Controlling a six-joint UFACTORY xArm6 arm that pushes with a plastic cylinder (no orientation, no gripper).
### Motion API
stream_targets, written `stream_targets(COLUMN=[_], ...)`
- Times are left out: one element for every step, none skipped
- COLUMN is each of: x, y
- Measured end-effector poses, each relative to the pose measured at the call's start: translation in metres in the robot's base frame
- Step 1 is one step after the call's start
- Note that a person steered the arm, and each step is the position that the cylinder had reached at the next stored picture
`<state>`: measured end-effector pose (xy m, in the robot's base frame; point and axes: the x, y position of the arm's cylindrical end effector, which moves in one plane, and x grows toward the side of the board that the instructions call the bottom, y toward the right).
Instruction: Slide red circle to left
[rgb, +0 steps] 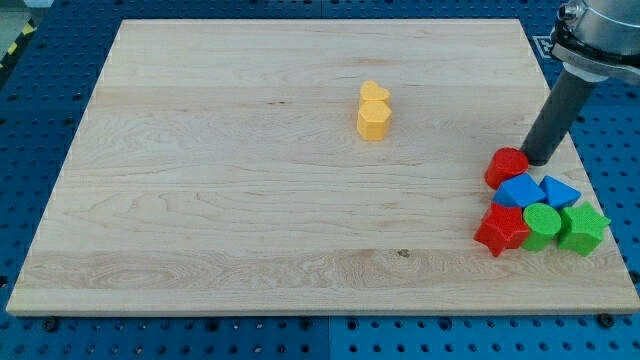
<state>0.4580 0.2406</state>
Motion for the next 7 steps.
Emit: stream_targets(x=[0.011,0.013,0.013,0.018,0.033,0.045,0.046], y=[-0.003,-0.017,-0.041,-0.065,-0.090,-0.118,-0.151])
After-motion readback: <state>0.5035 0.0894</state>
